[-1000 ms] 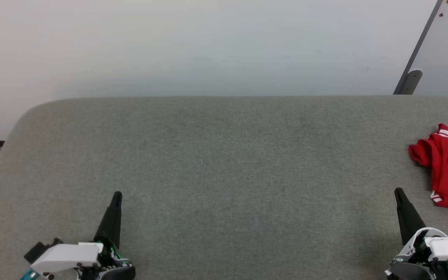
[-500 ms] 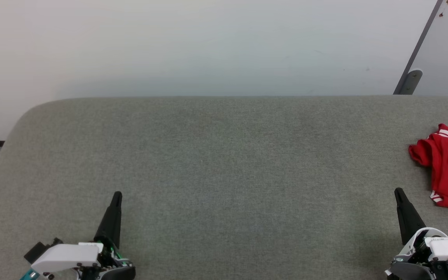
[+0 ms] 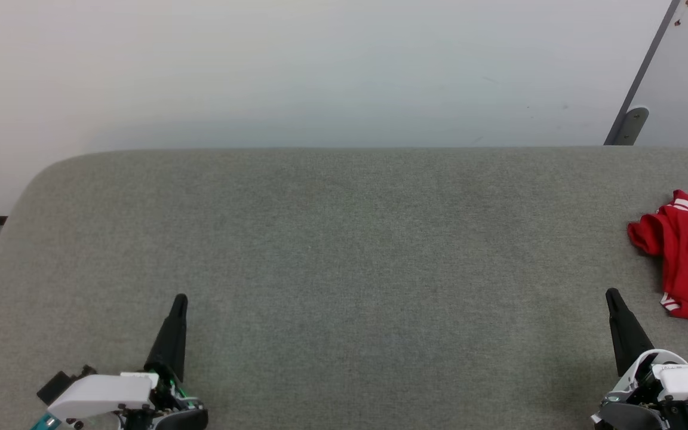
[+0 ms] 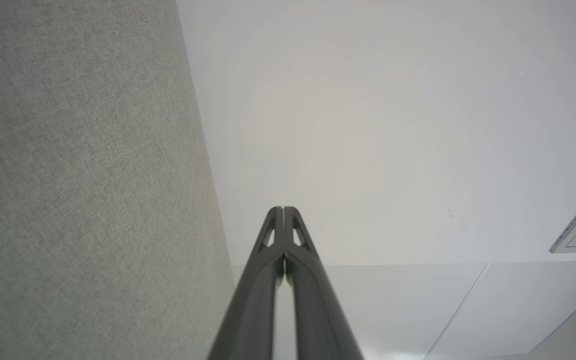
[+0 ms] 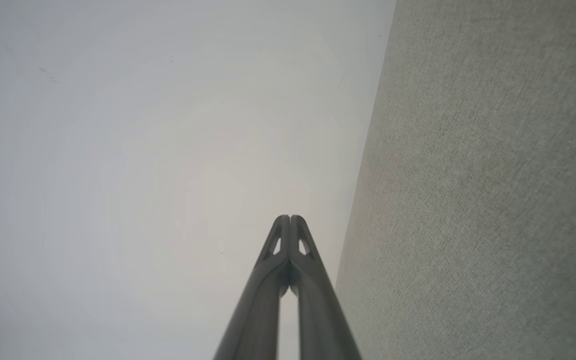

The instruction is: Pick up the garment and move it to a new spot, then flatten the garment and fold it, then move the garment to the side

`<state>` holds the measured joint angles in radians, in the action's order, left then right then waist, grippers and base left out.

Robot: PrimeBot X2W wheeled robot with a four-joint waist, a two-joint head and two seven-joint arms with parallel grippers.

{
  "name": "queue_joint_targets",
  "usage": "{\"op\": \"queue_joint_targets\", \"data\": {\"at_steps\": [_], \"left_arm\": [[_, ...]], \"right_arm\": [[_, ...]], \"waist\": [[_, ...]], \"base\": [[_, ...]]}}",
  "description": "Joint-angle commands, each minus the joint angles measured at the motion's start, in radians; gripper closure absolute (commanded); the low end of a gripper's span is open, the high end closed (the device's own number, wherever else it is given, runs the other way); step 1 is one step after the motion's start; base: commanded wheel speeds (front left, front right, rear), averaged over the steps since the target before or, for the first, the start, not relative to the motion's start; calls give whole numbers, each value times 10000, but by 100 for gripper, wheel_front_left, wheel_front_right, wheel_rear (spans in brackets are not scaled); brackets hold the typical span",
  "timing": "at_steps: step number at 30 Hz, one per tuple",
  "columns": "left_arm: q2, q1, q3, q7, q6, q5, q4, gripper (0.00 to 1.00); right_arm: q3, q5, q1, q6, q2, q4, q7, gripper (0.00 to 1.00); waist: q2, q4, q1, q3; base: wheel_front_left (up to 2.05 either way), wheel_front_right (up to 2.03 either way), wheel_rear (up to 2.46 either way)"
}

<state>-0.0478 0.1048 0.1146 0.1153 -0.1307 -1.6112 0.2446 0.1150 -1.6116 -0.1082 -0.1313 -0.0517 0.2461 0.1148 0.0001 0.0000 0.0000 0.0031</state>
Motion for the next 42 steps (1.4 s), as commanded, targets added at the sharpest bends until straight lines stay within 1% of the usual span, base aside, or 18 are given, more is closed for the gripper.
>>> {"op": "queue_joint_targets", "data": {"at_steps": [1,42], "left_arm": [[-7,84,15,20,0,-25,10,100],[-7,83,12,15,0,-29,9,100]], "right_arm": [[-7,-27,-24,10,36,-20,24,100],[-7,-26,-24,10,36,-20,23,100]], "waist": [[-1,0,0,0],[-1,0,0,0]], "base": [[0,0,0],[0,0,0]]}}
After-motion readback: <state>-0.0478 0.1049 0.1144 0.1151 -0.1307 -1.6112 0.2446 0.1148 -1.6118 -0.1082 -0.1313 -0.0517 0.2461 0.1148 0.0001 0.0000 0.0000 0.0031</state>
